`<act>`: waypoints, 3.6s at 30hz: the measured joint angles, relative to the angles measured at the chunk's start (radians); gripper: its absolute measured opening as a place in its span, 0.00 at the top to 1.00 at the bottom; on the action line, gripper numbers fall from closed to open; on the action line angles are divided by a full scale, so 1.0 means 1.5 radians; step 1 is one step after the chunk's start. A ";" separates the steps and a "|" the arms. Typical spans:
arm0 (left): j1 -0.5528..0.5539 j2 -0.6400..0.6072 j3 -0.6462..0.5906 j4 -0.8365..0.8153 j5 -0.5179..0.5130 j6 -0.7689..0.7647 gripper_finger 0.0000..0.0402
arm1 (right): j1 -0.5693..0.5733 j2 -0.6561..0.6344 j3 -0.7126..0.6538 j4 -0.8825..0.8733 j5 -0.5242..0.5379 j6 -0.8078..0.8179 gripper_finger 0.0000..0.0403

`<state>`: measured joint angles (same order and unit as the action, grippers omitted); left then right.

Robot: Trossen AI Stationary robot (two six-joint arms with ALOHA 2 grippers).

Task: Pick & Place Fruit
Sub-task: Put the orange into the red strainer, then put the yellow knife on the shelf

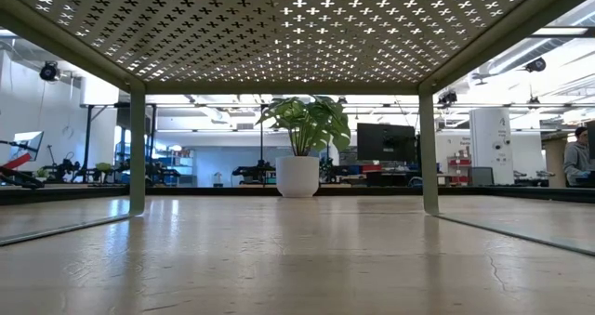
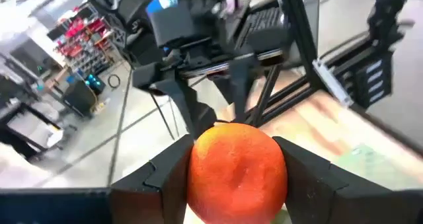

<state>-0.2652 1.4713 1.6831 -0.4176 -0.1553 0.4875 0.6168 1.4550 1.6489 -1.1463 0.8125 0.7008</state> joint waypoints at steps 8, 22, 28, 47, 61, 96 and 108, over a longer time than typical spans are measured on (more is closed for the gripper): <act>-0.044 -0.084 0.001 -0.115 -0.001 -0.134 0.51 | 0.015 -0.054 -0.004 -0.286 -0.002 0.313 0.29; -0.136 -0.064 -0.001 -0.188 0.002 -0.244 0.51 | 0.008 -0.139 -0.094 -0.269 0.063 0.366 0.30; -0.148 -0.038 -0.001 -0.186 0.002 -0.244 0.51 | 0.008 -0.140 -0.118 -0.268 0.061 0.371 0.36; -0.148 0.044 -0.002 -0.219 0.000 -0.243 0.51 | 0.008 -0.140 -0.135 -0.265 0.046 0.371 0.42; -0.147 0.043 -0.002 -0.223 -0.002 -0.234 0.51 | 0.008 -0.140 -0.135 -0.261 0.046 0.371 0.33; -0.138 0.036 0.037 -0.246 -0.020 -0.114 0.38 | 0.007 -0.140 -0.135 -0.258 0.028 0.371 0.47; -0.132 -0.051 0.093 -0.266 -0.111 -0.165 0.38 | 0.006 -0.140 -0.136 -0.257 0.000 0.359 0.54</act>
<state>-0.4628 1.3954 1.8226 -0.8172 -0.3212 0.2402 0.6259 1.2449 1.4452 -1.5322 0.8131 1.2393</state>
